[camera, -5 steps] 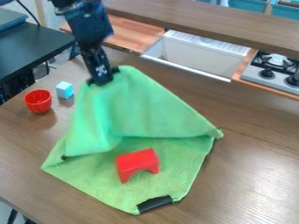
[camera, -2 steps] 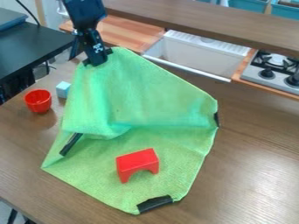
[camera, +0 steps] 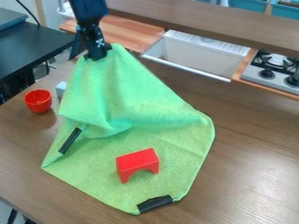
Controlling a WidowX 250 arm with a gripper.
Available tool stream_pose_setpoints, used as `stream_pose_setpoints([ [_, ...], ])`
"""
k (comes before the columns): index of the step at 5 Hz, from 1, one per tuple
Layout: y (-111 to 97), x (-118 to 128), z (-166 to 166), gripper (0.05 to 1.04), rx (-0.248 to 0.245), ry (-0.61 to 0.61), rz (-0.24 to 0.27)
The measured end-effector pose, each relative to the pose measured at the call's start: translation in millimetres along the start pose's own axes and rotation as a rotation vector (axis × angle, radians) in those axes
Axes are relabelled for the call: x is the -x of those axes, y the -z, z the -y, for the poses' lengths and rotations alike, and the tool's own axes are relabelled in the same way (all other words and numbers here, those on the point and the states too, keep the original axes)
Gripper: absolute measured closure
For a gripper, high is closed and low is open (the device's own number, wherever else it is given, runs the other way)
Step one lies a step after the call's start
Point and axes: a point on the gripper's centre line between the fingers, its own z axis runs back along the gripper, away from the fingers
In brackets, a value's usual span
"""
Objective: Unfold the cloth from bottom right to top left
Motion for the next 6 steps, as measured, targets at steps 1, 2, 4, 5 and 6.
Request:
stream_pose_setpoints([
  [1, 6.7, 3.4, -17.3, 1.027, -0.001, -0.024, -0.037],
  [2, 13.9, 2.8, -30.3, 1.027, 0.000, -0.011, -0.063],
  [4, 15.8, 5.6, -50.5, 1.027, -0.048, 0.057, -0.128],
  [5, 17.3, 6.1, -57.5, 1.027, -0.082, 0.088, -0.143],
  [6, 26.7, 7.0, -63.7, 1.027, -0.078, 0.107, -0.158],
])
